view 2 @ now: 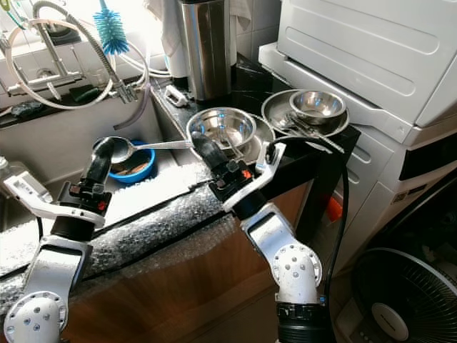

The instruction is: Kitchen organization

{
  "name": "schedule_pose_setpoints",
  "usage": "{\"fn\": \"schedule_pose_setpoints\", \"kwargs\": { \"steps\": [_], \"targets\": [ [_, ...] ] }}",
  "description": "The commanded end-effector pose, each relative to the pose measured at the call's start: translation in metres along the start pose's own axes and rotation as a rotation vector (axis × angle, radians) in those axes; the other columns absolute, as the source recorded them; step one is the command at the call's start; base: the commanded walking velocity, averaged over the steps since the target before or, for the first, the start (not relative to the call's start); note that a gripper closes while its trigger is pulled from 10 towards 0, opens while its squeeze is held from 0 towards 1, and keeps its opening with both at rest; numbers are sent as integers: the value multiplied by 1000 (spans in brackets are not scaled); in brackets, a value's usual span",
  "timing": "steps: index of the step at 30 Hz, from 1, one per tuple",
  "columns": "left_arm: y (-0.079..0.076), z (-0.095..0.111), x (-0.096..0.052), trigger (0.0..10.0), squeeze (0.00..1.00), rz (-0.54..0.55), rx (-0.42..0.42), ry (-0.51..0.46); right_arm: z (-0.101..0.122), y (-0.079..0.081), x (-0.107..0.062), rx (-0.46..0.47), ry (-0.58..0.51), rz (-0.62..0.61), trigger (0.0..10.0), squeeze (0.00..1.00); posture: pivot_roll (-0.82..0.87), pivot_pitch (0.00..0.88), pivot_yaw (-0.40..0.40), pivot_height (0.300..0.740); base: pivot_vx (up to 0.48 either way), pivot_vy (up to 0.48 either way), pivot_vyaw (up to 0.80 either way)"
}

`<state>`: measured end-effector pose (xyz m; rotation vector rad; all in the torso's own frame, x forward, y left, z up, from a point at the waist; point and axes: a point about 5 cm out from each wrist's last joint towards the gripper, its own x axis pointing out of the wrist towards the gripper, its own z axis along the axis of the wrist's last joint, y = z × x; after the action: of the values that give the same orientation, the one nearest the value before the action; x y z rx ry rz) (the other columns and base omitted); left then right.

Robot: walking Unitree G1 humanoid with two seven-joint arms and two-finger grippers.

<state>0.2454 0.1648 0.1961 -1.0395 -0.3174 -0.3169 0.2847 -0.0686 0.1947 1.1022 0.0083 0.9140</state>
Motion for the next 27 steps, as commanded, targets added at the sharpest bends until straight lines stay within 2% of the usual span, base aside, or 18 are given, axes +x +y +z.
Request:
{"fn": "schedule_pose_setpoints", "kwargs": {
  "steps": [1,15,16,17,23,26,27],
  "targets": [
    [-4,-2,1,0,0,-16,-6,6,-4,5,3,-32,25,14,10000,0,-108,7,56,740,0,0,0],
    [-5,3,3,0,0,-14,-15,-25,-5,3,5,-79,37,-3,10000,0,-107,7,54,740,0,0,0],
    [-5,4,3,0,0,-15,-19,-32,-5,3,5,-81,34,-7,10000,290,-107,7,54,740,0,0,0],
    [-5,5,4,0,0,-16,-23,-37,-5,2,5,-81,31,-12,10000,1000,-107,7,54,740,0,0,0],
    [-4,14,5,0,0,2,-78,-114,-4,1,5,-86,29,-16,10000,1000,-108,6,54,740,0,0,0],
    [-3,18,5,0,0,7,-80,-134,-4,1,5,-88,28,-18,10000,1000,-107,4,54,740,0,0,0],
    [-2,21,5,0,0,20,-72,-152,-4,0,5,-95,27,-27,10000,784,-107,3,53,740,0,0,0]
  ]
}}
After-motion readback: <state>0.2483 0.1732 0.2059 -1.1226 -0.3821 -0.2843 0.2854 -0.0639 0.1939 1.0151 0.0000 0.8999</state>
